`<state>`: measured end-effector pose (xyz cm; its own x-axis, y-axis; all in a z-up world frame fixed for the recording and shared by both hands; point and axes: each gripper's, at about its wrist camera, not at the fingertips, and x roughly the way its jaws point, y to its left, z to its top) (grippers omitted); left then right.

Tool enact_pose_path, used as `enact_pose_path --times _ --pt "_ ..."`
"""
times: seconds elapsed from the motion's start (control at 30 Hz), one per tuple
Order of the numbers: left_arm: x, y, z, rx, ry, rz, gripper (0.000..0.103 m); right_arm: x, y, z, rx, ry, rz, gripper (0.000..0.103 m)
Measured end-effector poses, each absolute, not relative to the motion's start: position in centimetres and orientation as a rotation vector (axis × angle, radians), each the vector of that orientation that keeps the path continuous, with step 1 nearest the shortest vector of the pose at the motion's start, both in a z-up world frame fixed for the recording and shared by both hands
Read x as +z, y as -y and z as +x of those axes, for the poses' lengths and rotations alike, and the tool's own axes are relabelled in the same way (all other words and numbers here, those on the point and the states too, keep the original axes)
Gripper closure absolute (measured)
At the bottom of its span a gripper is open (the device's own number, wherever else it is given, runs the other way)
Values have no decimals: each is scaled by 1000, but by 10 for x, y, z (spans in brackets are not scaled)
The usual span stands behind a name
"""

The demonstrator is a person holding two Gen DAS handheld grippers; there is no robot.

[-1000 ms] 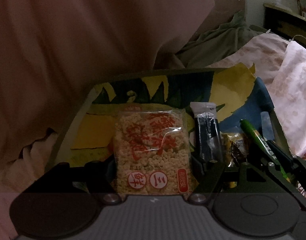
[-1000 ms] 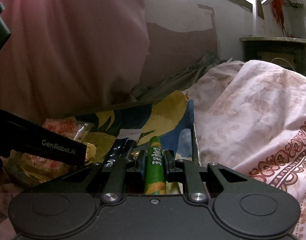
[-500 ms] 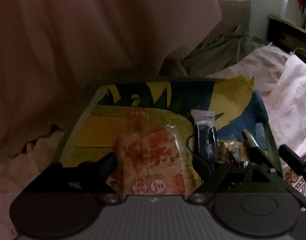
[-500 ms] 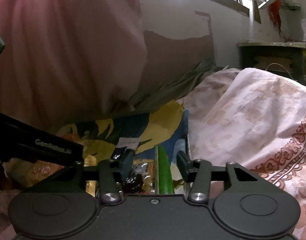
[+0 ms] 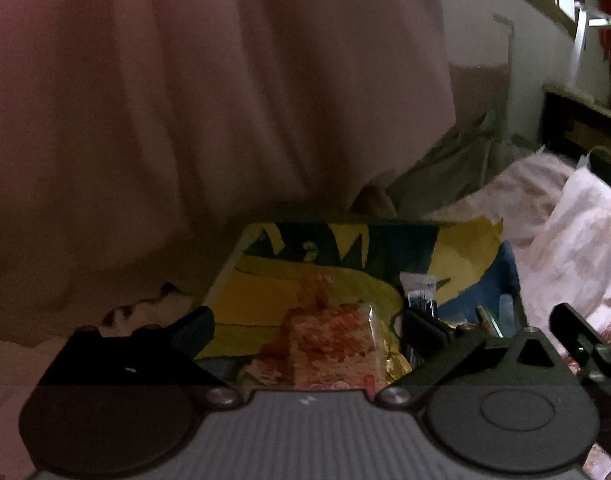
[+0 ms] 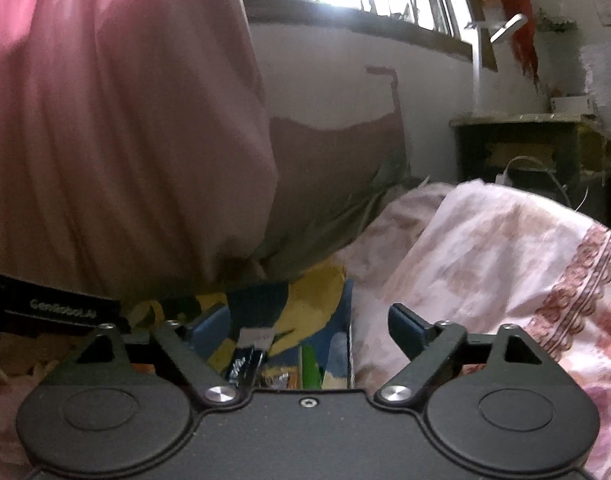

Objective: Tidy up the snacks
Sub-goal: 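Open the left gripper to drop the cracker bag while the right gripper releases the stick snack, then withdraw both grippers from the tray toward the white packet and granola bar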

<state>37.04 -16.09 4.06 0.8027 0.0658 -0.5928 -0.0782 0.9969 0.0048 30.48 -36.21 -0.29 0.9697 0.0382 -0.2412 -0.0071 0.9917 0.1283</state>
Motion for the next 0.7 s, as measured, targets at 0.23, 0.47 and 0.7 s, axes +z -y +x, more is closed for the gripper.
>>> enact_pose_path --times 0.23,0.47,0.7 --pt "71 142 331 97 -577 -51 1 30 364 269 23 -184 133 1" --pt "92 119 288 125 -524 -61 0 55 354 231 37 -154 121 1" --pt "102 90 247 154 -492 -68 0 69 339 196 55 -136 100 1"
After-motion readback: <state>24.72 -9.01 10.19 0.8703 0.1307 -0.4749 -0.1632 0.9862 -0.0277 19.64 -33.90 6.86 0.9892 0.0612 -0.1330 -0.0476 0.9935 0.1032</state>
